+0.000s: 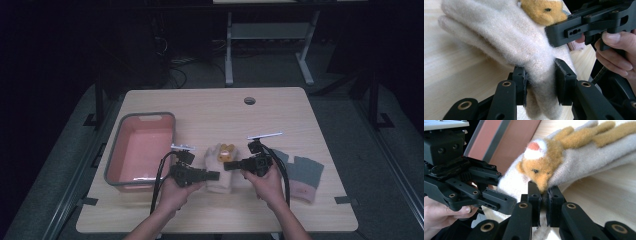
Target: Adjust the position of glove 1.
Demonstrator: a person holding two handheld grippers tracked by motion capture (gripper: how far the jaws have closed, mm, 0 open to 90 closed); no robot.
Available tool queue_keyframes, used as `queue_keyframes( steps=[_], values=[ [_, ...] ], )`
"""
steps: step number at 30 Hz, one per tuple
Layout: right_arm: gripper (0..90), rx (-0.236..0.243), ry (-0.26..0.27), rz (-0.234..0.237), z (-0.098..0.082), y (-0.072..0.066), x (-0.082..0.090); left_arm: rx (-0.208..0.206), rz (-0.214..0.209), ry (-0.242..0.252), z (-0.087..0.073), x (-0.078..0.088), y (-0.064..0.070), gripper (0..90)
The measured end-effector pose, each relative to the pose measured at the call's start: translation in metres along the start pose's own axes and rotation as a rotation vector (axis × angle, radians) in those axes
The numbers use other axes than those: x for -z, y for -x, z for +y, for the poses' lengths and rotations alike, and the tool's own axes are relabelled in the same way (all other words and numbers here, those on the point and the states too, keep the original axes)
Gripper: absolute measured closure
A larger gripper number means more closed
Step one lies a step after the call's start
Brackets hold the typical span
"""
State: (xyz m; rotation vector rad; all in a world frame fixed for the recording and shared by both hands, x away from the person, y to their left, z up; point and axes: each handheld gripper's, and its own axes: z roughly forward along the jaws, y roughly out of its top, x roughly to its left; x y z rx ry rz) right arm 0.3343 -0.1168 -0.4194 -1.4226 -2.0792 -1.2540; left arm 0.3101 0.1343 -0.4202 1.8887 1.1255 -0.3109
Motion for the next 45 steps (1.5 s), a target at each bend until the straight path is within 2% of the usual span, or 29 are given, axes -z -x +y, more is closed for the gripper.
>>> queue_keyframes(
  steps=[17, 23, 31, 38, 45],
  values=[
    [83.7, 0.036, 0.019, 0.017, 0.021, -0.023, 0.006, -0.03, -0.004, 0.036, 0.016, 0.025, 0.004, 66.2],
    [83.8, 0.064, 0.021, 0.01, 0.033, -0.033, 0.006, -0.036, -0.005, 0.048, 0.024, 0.035, 0.003, 66.2],
    [83.8, 0.079, 0.027, 0.018, 0.043, -0.042, 0.005, -0.04, -0.007, 0.059, 0.031, 0.047, 0.002, 66.2],
    [83.9, 0.092, 0.025, 0.025, 0.055, -0.055, 0.005, -0.042, -0.009, 0.07, 0.039, 0.061, 0.002, 66.3],
    [83.9, 0.103, 0.03, 0.039, 0.063, -0.06, 0.003, -0.052, -0.008, 0.079, 0.045, 0.071, -0.001, 66.3]
  ],
)
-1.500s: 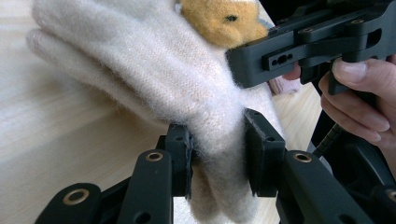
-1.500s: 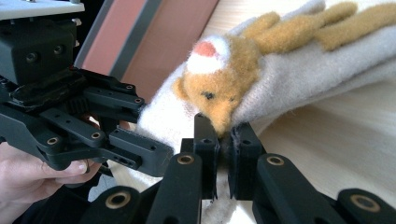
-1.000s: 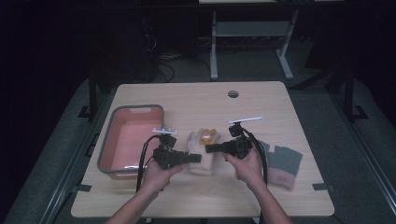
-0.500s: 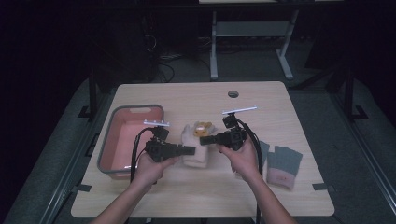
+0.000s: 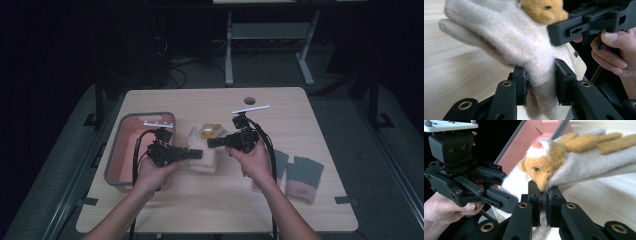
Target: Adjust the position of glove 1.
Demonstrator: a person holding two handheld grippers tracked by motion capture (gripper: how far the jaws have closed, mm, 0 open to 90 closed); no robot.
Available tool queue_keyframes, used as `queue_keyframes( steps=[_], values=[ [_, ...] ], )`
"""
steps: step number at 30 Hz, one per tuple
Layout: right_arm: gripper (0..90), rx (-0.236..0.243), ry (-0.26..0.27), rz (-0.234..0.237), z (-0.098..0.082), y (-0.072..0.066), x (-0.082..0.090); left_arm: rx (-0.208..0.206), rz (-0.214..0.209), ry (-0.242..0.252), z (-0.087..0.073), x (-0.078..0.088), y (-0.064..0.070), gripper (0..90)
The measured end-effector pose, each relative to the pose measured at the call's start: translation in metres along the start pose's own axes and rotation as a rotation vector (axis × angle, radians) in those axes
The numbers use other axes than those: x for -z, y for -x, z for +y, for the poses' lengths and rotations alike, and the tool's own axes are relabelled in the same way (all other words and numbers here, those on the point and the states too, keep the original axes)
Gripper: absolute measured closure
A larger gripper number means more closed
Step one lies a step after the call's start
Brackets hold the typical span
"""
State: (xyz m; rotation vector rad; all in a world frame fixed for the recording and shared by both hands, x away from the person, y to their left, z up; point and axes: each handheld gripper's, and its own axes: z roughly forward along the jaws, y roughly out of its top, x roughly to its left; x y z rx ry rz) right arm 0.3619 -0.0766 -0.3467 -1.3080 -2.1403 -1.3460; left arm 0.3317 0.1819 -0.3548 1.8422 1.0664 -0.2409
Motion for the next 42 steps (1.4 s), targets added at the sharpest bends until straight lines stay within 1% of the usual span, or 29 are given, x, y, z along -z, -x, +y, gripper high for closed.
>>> queue_keyframes(
  steps=[2, 3, 6, 11, 16, 19, 23, 24, 26, 28, 33, 34, 36, 38, 42],
  values=[
    [83.9, 0.008, 0.003, 0.005, 0.004, -0.003, -0.002, -0.001, 0.003, 0.001, 0.001, 0.003, -0.001, 66.3],
    [83.9, 0.002, 0.0, 0.007, 0.005, -0.004, -0.003, 0.002, 0.005, 0.004, 0.003, 0.006, -0.002, 66.3],
    [83.9, 0.009, 0.001, 0.013, 0.008, -0.004, -0.005, -0.003, 0.007, 0.005, 0.005, 0.009, -0.003, 66.3],
    [83.9, 0.017, -0.002, 0.021, 0.016, -0.009, -0.008, 0.008, 0.004, 0.017, 0.008, 0.016, -0.005, 66.3],
    [83.9, 0.021, -0.008, 0.025, 0.02, -0.012, -0.012, 0.012, 0.009, 0.021, 0.009, 0.021, -0.008, 66.3],
    [84.0, 0.023, -0.009, 0.035, 0.025, -0.014, -0.015, 0.025, 0.008, 0.027, 0.011, 0.027, -0.009, 66.4],
    [83.9, 0.026, -0.011, 0.04, 0.028, -0.017, -0.017, 0.025, 0.01, 0.036, 0.012, 0.032, -0.01, 66.4],
    [83.9, 0.031, -0.013, 0.04, 0.031, -0.02, -0.018, 0.018, 0.011, 0.035, 0.013, 0.033, -0.01, 66.4],
    [83.9, 0.036, -0.013, 0.043, 0.034, -0.022, -0.02, 0.018, 0.015, 0.042, 0.015, 0.038, -0.011, 66.4],
    [84.0, 0.04, -0.014, 0.045, 0.035, -0.023, -0.02, 0.02, 0.018, 0.045, 0.015, 0.04, -0.011, 66.4],
    [84.0, 0.043, -0.02, 0.054, 0.042, -0.027, -0.027, 0.027, 0.023, 0.052, 0.016, 0.048, -0.015, 66.4],
    [84.0, 0.051, -0.022, 0.055, 0.042, -0.027, -0.029, 0.028, 0.025, 0.053, 0.016, 0.049, -0.016, 66.4],
    [83.9, 0.046, -0.027, 0.056, 0.044, -0.028, -0.03, 0.028, 0.027, 0.053, 0.016, 0.05, -0.018, 66.4],
    [84.0, 0.052, -0.032, 0.06, 0.047, -0.03, -0.036, 0.032, 0.033, 0.059, 0.016, 0.055, -0.02, 66.4],
    [84.0, 0.054, -0.037, 0.069, 0.051, -0.031, -0.04, 0.029, 0.039, 0.062, 0.016, 0.06, -0.023, 66.4]
  ],
)
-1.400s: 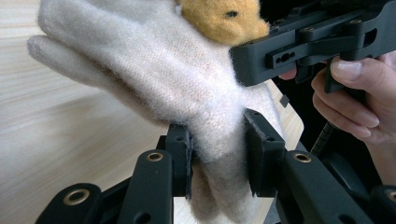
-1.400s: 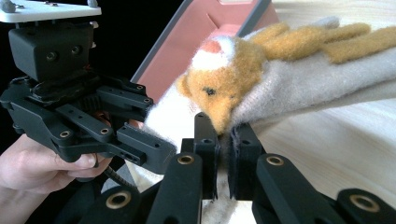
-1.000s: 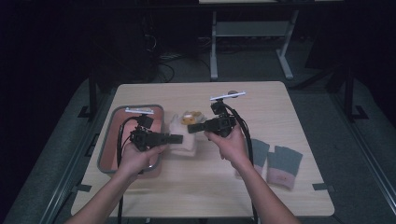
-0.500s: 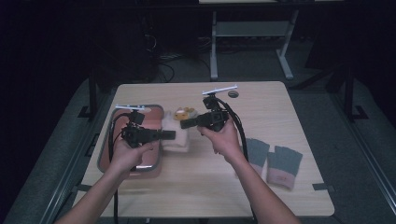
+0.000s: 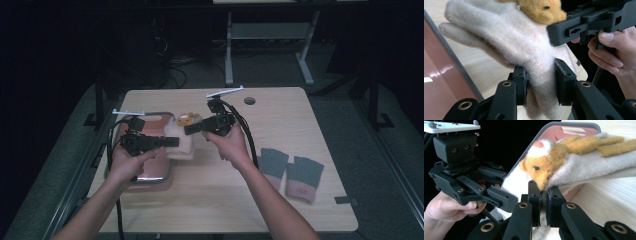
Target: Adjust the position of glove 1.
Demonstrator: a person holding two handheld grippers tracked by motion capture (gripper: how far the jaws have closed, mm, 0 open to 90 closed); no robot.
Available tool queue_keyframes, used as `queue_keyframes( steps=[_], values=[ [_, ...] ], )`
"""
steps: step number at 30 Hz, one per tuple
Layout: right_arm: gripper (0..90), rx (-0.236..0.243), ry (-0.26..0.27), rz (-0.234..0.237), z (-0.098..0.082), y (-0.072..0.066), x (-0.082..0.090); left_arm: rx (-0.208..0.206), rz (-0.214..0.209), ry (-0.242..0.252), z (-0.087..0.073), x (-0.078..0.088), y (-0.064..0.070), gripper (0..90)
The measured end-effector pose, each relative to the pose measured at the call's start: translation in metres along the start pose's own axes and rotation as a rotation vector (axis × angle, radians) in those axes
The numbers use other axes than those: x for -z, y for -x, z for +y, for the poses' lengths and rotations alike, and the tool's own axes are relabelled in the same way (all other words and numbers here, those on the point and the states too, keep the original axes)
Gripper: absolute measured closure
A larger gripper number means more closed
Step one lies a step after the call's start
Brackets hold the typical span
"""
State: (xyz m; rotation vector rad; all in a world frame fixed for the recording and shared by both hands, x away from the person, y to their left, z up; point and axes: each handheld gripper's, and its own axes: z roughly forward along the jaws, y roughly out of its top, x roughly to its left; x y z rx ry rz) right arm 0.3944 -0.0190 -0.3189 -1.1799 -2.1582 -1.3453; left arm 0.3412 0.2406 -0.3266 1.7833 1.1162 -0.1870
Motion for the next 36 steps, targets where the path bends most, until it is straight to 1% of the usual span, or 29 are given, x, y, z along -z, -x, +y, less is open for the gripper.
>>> queue_keyframes(
  steps=[2, 5, 8, 9, 16, 17, 20, 21, 22, 23, 24, 28, 30, 33, 36],
  values=[
    [83.9, -0.004, -0.005, 0.004, 0.002, -0.001, -0.003, 0.002, 0.002, 0.002, 0.0, 0.003, -0.002, 66.4],
    [83.9, 0.012, -0.011, 0.009, 0.007, -0.004, -0.008, 0.016, 0.001, 0.011, 0.0, 0.009, -0.005, 66.4],
    [83.9, 0.012, -0.016, 0.012, 0.009, -0.006, -0.011, 0.021, 0.003, 0.015, 0.0, 0.012, -0.008, 66.4],
    [84.0, 0.015, -0.018, 0.013, 0.011, -0.007, -0.015, 0.023, 0.01, 0.014, 0.0, 0.014, -0.01, 66.4],
    [84.0, 0.007, -0.026, 0.028, 0.014, -0.008, -0.027, 0.029, 0.023, 0.01, -0.002, 0.022, -0.017, 66.4],
    [84.0, -0.001, -0.031, 0.037, 0.015, -0.008, -0.03, 0.034, 0.025, 0.014, -0.002, 0.025, -0.019, 66.4],
    [84.0, 0.005, -0.028, 0.042, 0.017, -0.009, -0.035, 0.035, 0.025, 0.012, -0.002, 0.028, -0.021, 66.4],
    [84.1, 0.0, -0.029, 0.043, 0.017, -0.01, -0.037, 0.039, 0.024, 0.013, -0.002, 0.03, -0.024, 66.4],
    [84.0, 0.007, -0.031, 0.043, 0.018, -0.01, -0.038, 0.039, 0.024, 0.013, -0.002, 0.03, -0.024, 66.4],
    [84.0, 0.006, -0.03, 0.043, 0.019, -0.011, -0.039, 0.049, 0.024, 0.016, -0.002, 0.032, -0.025, 66.4],
    [84.0, 0.005, -0.029, 0.045, 0.02, -0.012, -0.041, 0.042, 0.023, 0.017, -0.002, 0.034, -0.027, 66.4],
    [84.0, 0.007, -0.031, 0.052, 0.022, -0.014, -0.045, 0.043, 0.026, 0.016, -0.002, 0.039, -0.03, 66.4],
    [84.0, 0.006, -0.031, 0.065, 0.024, -0.015, -0.05, 0.05, 0.034, 0.02, -0.002, 0.044, -0.032, 66.4],
    [84.0, 0.006, -0.037, 0.07, 0.025, -0.016, -0.055, 0.055, 0.042, 0.022, -0.003, 0.048, -0.033, 66.4],
    [84.0, 0.013, -0.042, 0.081, 0.028, -0.019, -0.063, 0.057, 0.053, 0.021, -0.003, 0.055, -0.037, 66.4]
  ],
)
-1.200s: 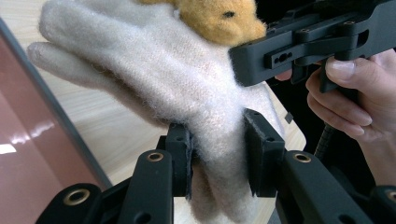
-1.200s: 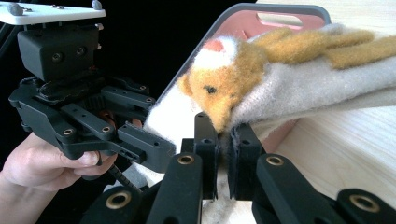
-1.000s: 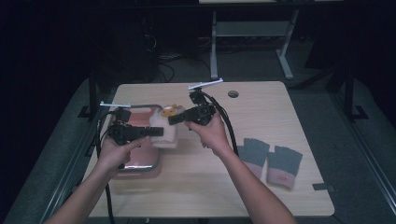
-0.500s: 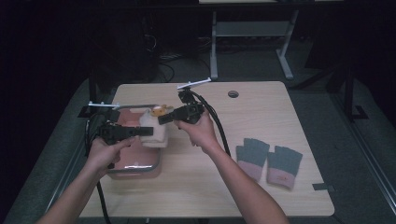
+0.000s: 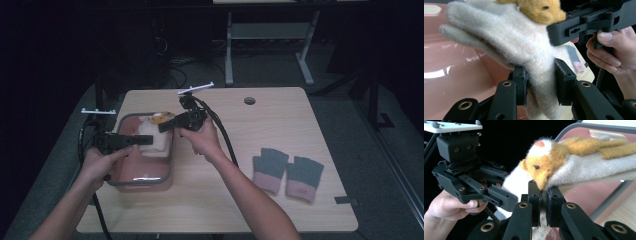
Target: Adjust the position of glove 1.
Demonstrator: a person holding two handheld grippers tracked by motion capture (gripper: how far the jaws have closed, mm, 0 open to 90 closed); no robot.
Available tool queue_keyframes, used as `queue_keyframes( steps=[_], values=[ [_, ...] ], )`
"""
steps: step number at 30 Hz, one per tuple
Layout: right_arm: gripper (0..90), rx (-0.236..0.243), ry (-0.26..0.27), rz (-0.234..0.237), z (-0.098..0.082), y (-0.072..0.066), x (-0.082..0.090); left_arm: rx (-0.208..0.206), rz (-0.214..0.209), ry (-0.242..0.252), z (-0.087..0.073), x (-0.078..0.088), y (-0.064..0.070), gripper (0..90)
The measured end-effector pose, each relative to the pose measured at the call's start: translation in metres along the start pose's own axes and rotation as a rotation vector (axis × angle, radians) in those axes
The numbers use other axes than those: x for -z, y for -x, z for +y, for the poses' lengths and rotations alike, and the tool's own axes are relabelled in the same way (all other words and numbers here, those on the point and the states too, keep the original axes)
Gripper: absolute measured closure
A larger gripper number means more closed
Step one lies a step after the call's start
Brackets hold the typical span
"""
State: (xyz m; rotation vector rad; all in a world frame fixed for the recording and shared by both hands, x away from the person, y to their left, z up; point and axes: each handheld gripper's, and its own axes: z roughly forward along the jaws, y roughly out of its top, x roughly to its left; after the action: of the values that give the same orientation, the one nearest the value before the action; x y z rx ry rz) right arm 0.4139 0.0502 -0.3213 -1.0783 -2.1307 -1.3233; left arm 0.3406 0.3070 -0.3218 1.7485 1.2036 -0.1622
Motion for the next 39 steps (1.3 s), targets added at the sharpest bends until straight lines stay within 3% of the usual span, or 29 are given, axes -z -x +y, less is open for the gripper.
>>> queue_keyframes(
  steps=[8, 23, 39],
  values=[
    [83.9, 0.004, -0.015, 0.007, 0.006, -0.004, -0.013, 0.017, 0.008, 0.007, -0.002, 0.009, -0.008, 66.4],
    [83.7, -0.024, -0.037, 0.039, 0.009, 0.005, -0.04, 0.06, 0.038, 0.004, -0.009, 0.017, -0.026, 66.4],
    [83.6, -0.057, -0.072, 0.032, 0.003, 0.019, -0.062, 0.096, 0.07, -0.03, -0.019, 0.011, -0.044, 66.4]
  ],
)
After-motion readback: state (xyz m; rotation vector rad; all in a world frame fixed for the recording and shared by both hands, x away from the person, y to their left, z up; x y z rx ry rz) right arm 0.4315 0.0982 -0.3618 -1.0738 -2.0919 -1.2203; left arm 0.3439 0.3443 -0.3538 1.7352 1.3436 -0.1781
